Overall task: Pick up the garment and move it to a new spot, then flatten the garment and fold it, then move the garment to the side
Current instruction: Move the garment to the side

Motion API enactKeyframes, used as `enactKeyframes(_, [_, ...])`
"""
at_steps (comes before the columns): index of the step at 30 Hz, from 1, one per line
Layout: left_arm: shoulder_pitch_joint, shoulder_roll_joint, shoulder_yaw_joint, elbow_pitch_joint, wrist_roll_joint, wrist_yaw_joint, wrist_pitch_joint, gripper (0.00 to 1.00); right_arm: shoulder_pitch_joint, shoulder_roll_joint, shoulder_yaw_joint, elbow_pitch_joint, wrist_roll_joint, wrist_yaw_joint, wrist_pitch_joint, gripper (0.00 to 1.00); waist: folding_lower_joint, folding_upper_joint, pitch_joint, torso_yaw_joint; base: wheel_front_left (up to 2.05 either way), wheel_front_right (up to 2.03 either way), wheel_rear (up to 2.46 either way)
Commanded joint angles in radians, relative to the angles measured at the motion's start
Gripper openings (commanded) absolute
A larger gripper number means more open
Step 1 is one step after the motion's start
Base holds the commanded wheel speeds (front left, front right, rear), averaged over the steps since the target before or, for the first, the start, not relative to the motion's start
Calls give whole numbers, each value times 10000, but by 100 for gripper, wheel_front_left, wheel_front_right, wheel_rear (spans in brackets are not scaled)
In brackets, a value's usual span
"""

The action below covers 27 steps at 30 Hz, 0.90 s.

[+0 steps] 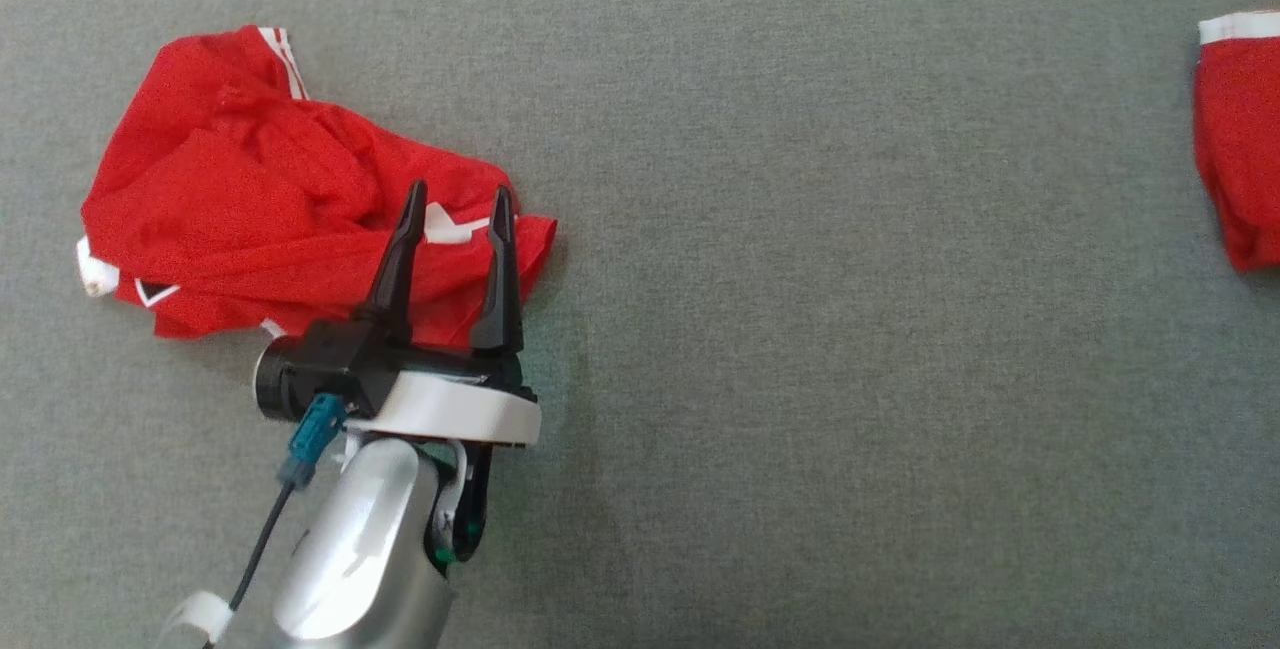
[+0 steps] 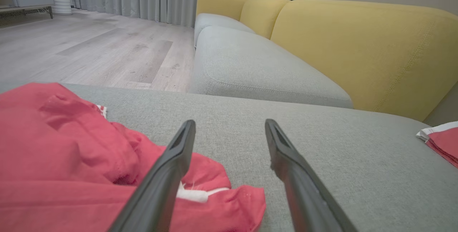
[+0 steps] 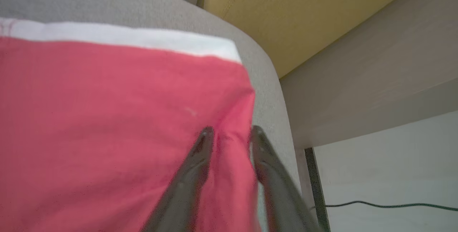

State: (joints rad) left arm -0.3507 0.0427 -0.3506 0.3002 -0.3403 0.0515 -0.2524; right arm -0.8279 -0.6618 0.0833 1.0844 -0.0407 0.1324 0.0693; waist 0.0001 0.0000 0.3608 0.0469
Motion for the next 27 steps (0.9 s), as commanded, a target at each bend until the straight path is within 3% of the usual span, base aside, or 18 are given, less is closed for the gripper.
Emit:
enactKeyframes(1, [-261, 75, 368, -266, 82, -4, -94, 100, -151, -141, -163, -246, -226, -17, -222, 100, -1, 0, -85, -34, 0, 0, 0])
enactKeyframes(8, [-47, 75, 601, -212, 71, -35, -94, 100, -67, 582, -1053, -759, -1158, -17, -583, 100, -1, 0, -691, -268, 0, 0, 0])
enactKeyframes(13, [207, 75, 782, -284, 80, -75, -94, 100, -47, 1475, -1378, -1692, -1379, -17, -1084, 100, -1, 0, -1412, -387, 0, 0, 0])
enactKeyframes(23, [1059, 75, 1217, -402, 190, -143, -94, 100, 1133, 4040, -1220, -4224, -412, -17, -2272, 100, -1, 0, -2617, -548, 0, 0, 0])
enactKeyframes(27, [1359, 75, 1282, -372, 251, -202, -94, 100, 1748, 4680, -1038, -4879, 16, -17, -2416, 100, -1, 0, -2887, -578, 0, 0, 0])
